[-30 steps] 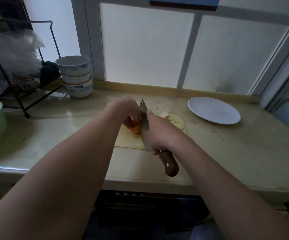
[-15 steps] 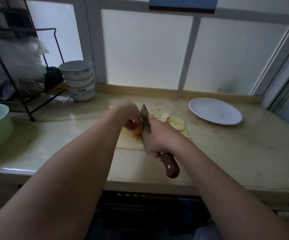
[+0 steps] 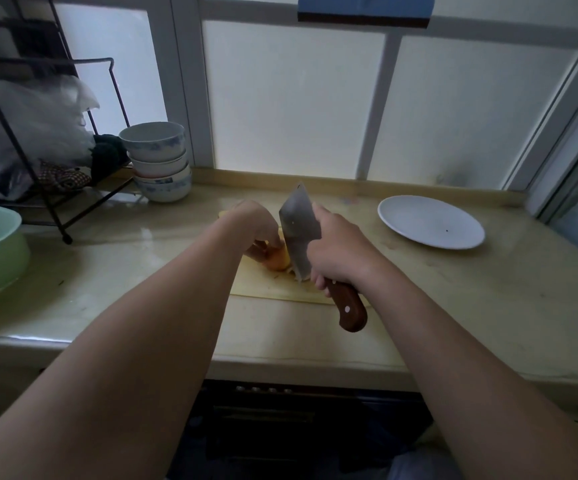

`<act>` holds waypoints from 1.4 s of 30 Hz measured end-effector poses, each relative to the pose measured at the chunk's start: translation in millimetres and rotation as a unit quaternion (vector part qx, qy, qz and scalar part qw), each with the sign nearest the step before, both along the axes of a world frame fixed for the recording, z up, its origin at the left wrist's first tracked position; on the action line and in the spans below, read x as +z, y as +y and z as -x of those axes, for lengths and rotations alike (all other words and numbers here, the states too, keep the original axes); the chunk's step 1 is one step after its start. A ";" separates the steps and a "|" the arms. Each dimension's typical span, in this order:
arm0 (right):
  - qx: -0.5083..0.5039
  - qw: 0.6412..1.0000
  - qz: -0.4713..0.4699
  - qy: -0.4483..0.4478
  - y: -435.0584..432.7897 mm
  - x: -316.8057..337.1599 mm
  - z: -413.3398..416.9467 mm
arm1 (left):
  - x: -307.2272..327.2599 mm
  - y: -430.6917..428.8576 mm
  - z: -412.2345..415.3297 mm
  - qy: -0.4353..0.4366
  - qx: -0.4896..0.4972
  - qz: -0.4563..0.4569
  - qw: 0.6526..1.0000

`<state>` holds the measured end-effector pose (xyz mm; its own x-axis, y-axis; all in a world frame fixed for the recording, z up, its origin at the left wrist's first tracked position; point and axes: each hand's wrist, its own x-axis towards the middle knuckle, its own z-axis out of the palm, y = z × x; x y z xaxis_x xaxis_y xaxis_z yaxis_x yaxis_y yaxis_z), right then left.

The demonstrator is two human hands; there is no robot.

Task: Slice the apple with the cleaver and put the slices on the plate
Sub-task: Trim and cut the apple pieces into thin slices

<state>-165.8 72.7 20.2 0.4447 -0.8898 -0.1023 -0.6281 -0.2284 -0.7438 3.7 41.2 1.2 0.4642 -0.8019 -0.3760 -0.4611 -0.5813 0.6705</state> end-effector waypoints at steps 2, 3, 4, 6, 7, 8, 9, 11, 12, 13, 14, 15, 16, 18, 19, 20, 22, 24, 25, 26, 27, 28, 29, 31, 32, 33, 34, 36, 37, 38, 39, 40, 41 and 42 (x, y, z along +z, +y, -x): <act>0.002 1.000 0.001 0.000 -0.8 -1.2 -1.4 | -0.6 0.0 0.1 -0.003 0.000 0.002 1.000; 0.001 1.000 0.000 -0.002 -1.4 -1.7 -1.6 | -0.9 0.1 0.3 -0.004 0.000 0.002 1.000; 0.000 1.000 -0.002 -0.005 -1.8 -1.8 -1.5 | -1.2 0.0 0.3 -0.006 0.001 0.003 1.000; -0.002 1.000 -0.002 -0.007 -1.8 -1.7 -1.2 | -1.8 -0.4 0.3 -0.008 0.002 0.004 1.000; -0.002 1.000 0.001 -0.007 -1.6 -1.3 -1.2 | -1.9 -0.4 0.4 -0.008 0.003 0.004 1.000; -0.001 1.000 0.003 -0.006 -1.2 -0.8 -1.3 | -2.2 -0.3 0.3 -0.009 0.004 0.005 1.000; 0.000 1.000 0.004 -0.004 -0.7 -0.3 -1.4 | -2.3 -0.3 0.1 -0.009 0.005 0.005 1.000; 0.002 1.000 0.008 0.002 1.3 0.6 -2.3 | -2.3 -0.3 -0.2 -0.007 0.006 0.006 1.000; 0.004 1.000 0.009 0.006 2.6 0.8 -2.7 | -2.0 0.0 -0.1 -0.006 0.006 0.006 1.000; 0.005 1.000 0.009 0.011 3.9 1.0 -3.1 | -1.8 0.3 0.0 -0.005 0.004 0.005 1.000; 0.005 1.000 0.010 0.015 5.1 1.3 -3.1 | -1.4 0.4 -0.2 -0.006 0.002 0.003 1.000; 0.005 1.000 0.010 0.020 6.0 1.7 -3.1 | -0.9 0.2 -0.4 -0.007 0.000 0.002 1.000; 0.006 1.000 0.012 0.026 7.1 2.2 -2.6 | -0.8 0.1 -0.6 -0.008 -0.001 0.001 1.000; 0.012 0.999 0.017 0.044 9.2 4.4 -1.3 | -1.0 -0.3 -1.1 -0.005 -0.003 -0.004 1.000; 0.016 0.998 0.019 0.055 10.7 5.9 -0.3 | -1.0 -0.3 -1.2 -0.004 -0.004 -0.008 1.000; 0.021 0.997 0.020 0.066 13.0 7.9 0.8 | -1.4 -0.3 -1.3 -0.003 -0.005 -0.009 1.000; 0.030 0.996 0.019 0.086 17.8 11.6 3.2 | -1.3 -0.3 -1.5 -0.002 -0.008 -0.008 1.000; 0.033 0.994 0.013 0.105 22.8 14.9 5.4 | -1.1 -0.2 -1.9 0.000 -0.009 -0.005 1.000; 0.034 0.993 0.009 0.114 25.0 16.5 6.1 | -0.9 -0.2 -2.0 0.000 -0.011 -0.005 1.000; 0.037 0.992 0.008 0.124 26.9 18.0 6.7 | -1.2 0.0 -2.1 0.000 -0.011 -0.004 1.000; 0.044 0.990 0.011 0.135 28.1 19.6 6.5 | -1.1 0.1 -2.2 0.001 -0.010 -0.003 1.000; 0.050 0.988 0.015 0.146 29.2 20.9 6.3 | -1.0 0.3 -2.0 0.001 -0.010 -0.002 1.000; 0.053 0.987 0.019 0.154 29.5 22.0 5.9 | -0.7 0.5 -1.7 0.001 -0.011 0.001 1.000; 0.057 0.986 0.019 0.158 28.5 23.9 4.9 | 0.1 0.7 -1.3 -0.002 -0.015 0.006 1.000; 0.060 0.985 0.019 0.159 27.5 24.6 4.4 | 0.5 0.8 -1.3 -0.004 -0.016 0.006 1.000; 0.062 0.985 0.020 0.160 26.3 24.8 3.9 | 0.5 0.9 -1.5 -0.006 -0.018 0.006 1.000; 0.064 0.985 0.022 0.159 25.3 24.9 3.6 | 0.6 0.8 -1.6 -0.007 -0.021 0.005 1.000; 0.070 0.985 0.025 0.159 21.6 23.5 2.4 | 0.1 0.0 -1.9 -0.007 -0.030 0.000 1.000; 0.074 0.984 0.025 0.161 19.7 21.3 1.6 | -0.2 -0.8 -2.1 -0.005 -0.035 -0.003 0.999; 0.077 0.983 0.022 0.163 18.4 18.6 0.5 | -0.4 -1.0 -2.2 -0.006 -0.038 -0.004 0.999; 0.079 0.983 0.018 0.163 17.4 14.9 -1.7 | -0.6 -0.9 -2.5 -0.008 -0.039 -0.004 0.999; 0.079 0.983 0.014 0.164 16.9 10.5 -4.6 | -0.8 -0.6 -3.1 -0.010 -0.040 -0.005 0.999; 0.080 0.983 0.013 0.167 16.2 4.9 -7.9 | -1.2 -0.5 -3.8 -0.011 -0.041 -0.008 0.999; 0.078 0.983 0.013 0.168 15.3 -1.3 -11.1 | -1.5 -1.0 -4.4 -0.009 -0.041 -0.011 0.999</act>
